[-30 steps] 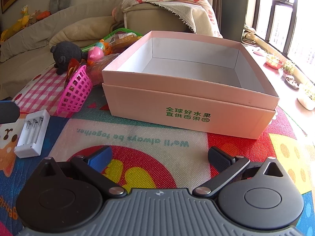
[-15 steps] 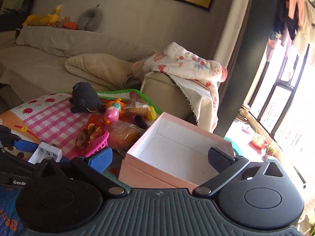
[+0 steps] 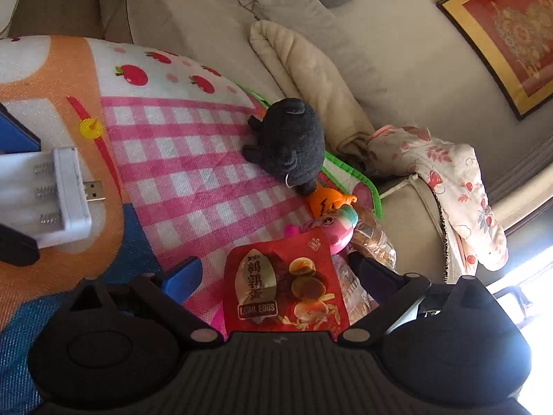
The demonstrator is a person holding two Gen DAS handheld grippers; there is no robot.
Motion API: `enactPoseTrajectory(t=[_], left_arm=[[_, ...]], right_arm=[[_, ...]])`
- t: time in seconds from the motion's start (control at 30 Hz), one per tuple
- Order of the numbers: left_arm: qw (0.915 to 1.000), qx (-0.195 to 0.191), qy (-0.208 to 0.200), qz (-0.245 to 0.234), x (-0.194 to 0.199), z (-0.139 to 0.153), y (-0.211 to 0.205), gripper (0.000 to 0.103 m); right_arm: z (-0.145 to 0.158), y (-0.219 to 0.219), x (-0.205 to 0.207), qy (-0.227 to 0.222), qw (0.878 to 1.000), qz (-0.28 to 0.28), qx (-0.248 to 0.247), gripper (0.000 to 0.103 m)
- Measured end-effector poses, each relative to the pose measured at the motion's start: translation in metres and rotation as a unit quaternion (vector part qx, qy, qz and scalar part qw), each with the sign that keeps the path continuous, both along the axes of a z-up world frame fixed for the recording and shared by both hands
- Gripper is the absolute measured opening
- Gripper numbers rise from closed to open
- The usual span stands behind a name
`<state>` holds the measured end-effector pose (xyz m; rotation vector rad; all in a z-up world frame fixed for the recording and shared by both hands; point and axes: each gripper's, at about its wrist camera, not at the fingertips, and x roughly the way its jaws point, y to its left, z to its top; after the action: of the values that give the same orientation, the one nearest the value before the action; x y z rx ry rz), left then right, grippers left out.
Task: Organize objects
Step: 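Grasp the white battery charger with the left gripper while the right gripper grasps the red snack bag, then lower the charger into the pink box with the left gripper while the right gripper drops the snack bag in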
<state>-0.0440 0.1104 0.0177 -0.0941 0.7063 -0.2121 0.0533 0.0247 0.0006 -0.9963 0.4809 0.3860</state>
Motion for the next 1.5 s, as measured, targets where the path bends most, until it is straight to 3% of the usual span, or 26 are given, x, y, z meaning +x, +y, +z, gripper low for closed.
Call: enactPoseTrajectory(t=[0.13, 0.37, 0.6, 0.77, 0.87, 0.97, 1.1, 1.23, 1.3, 1.43, 1.5], left_arm=[[1.0, -0.005, -0.003, 0.0, 0.0, -0.001, 0.001, 0.055], [0.9999, -0.01, -0.009, 0.004, -0.001, -0.002, 0.002, 0.055], [0.9999, -0.008, -0.009, 0.005, 0.0, -0.003, 0.001, 0.055], [0.9999, -0.009, -0.006, -0.004, -0.004, 0.001, -0.003, 0.055], [0.9992, -0.008, -0.015, -0.036, -0.015, 0.01, -0.016, 0.055], [0.9967, -0.032, -0.023, -0.072, -0.014, 0.031, -0.033, 0.054], [0.9899, -0.029, -0.089, -0.106, 0.005, 0.082, -0.077, 0.055], [0.9796, -0.065, -0.142, -0.126, 0.054, 0.118, -0.13, 0.055], [0.9773, -0.087, -0.135, -0.139, 0.087, 0.118, -0.156, 0.056], [0.9838, -0.014, -0.104, -0.145, 0.13, 0.08, -0.205, 0.055], [0.9852, -0.018, -0.096, -0.141, 0.133, 0.069, -0.207, 0.055]], right_arm=[[0.01, -0.007, 0.005, 0.053, 0.998, -0.022, 0.024, 0.081], [0.018, -0.029, 0.012, 0.081, 0.992, -0.06, 0.076, 0.075], [0.052, -0.068, -0.014, 0.127, 0.967, -0.099, 0.199, 0.072], [0.085, -0.107, -0.061, 0.115, 0.952, -0.107, 0.264, 0.072], [0.096, -0.136, -0.089, 0.109, 0.944, -0.121, 0.287, 0.072], [0.097, -0.164, -0.111, 0.092, 0.942, -0.138, 0.291, 0.073], [0.099, -0.204, -0.133, 0.051, 0.936, -0.173, 0.302, 0.073], [0.105, -0.234, -0.144, 0.017, 0.925, -0.194, 0.328, 0.073], [0.107, -0.246, -0.147, 0.008, 0.917, -0.201, 0.345, 0.073], [0.11, -0.265, -0.148, -0.005, 0.905, -0.211, 0.37, 0.073], [0.11, -0.274, -0.144, -0.007, 0.902, -0.212, 0.377, 0.074]])
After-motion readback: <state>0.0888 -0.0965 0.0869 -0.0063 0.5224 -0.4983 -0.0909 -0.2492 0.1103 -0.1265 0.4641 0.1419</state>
